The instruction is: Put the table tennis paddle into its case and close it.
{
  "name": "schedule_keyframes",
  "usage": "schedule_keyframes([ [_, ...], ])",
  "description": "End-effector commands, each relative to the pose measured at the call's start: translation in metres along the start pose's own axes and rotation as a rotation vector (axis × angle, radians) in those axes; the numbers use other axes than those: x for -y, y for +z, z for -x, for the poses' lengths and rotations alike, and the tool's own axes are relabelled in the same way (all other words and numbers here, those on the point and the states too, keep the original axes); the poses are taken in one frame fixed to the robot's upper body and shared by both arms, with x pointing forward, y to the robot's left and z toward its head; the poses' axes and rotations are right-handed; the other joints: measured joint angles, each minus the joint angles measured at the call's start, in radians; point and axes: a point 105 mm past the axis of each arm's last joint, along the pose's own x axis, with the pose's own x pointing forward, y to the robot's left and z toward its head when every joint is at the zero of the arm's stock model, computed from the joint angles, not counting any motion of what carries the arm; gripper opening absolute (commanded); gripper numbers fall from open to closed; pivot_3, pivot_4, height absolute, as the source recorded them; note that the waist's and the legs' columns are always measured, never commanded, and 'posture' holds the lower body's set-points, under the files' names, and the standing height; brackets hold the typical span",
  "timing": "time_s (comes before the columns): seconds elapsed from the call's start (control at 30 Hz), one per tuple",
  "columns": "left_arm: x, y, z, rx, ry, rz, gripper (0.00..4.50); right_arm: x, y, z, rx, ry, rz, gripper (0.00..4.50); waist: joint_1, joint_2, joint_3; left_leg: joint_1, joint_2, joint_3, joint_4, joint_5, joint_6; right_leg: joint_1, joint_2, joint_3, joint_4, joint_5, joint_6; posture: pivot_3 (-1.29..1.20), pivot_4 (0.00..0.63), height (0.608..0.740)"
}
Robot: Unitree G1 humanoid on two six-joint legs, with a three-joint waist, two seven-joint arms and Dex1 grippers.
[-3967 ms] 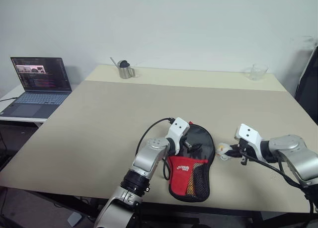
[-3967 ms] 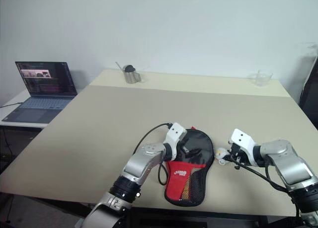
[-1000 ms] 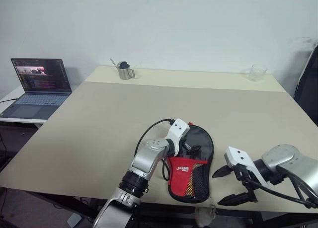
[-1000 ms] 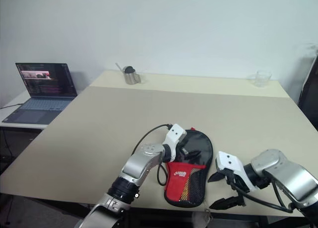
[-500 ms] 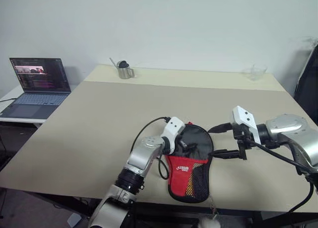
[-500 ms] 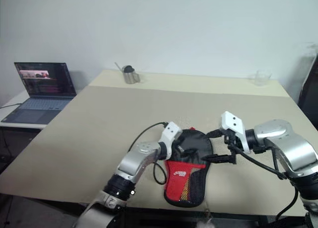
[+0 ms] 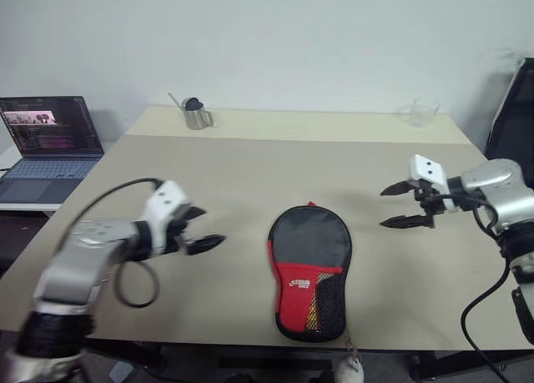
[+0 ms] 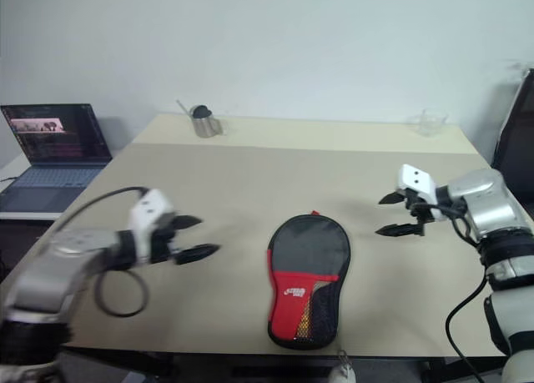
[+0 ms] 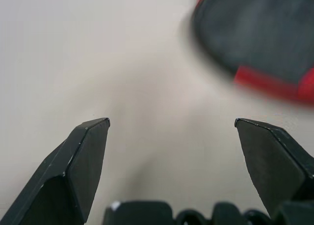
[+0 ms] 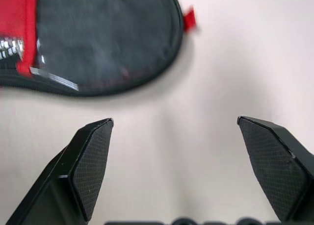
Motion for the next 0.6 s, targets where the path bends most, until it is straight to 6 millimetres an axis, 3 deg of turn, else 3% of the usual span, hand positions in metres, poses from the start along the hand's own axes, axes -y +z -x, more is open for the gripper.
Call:
schedule_keyframes([
  [0.03, 0.007, 0.012, 0.026, 0.02, -0.055, -0.077, 4.5, 0.009, -0.003, 0.025, -0.043, -0.02, 0.009, 4.46, 0.003, 0.002, 0.001, 0.0, -0.001, 0.0, -0.001, 0.0, 0.0, 0.0, -0.001, 0.0, 0.0, 0.0, 0.0, 0.0, 0.15, 0.74],
  [0.3, 0.016, 0.008, 0.037, 0.012, -0.111, -0.058, 4.5, 0.01, -0.007, 0.047, -0.055, -0.024, -0.013, 4.46, 0.004, 0.003, 0.002, 0.0, -0.002, 0.003, -0.001, 0.0, 0.0, -0.001, -0.005, 0.001, 0.001, -0.001, 0.001, 0.0, 0.15, 0.74],
  [0.47, 0.015, 0.003, 0.045, -0.012, -0.096, -0.054, 4.5, 0.005, -0.006, 0.047, -0.046, -0.012, 0.022, 4.46, -0.003, 0.004, 0.003, 0.001, -0.001, 0.004, -0.002, 0.0, 0.0, -0.002, -0.003, 0.002, 0.003, -0.001, 0.001, 0.0, 0.15, 0.74],
  [0.6, 0.01, 0.003, 0.056, -0.021, -0.053, -0.051, 4.5, 0.001, 0.007, 0.042, -0.008, 0.005, 0.077, 4.46, -0.005, 0.004, 0.003, 0.001, 0.0, 0.008, -0.003, 0.0, 0.0, -0.005, -0.003, 0.004, 0.004, -0.001, 0.001, 0.0, 0.15, 0.74],
])
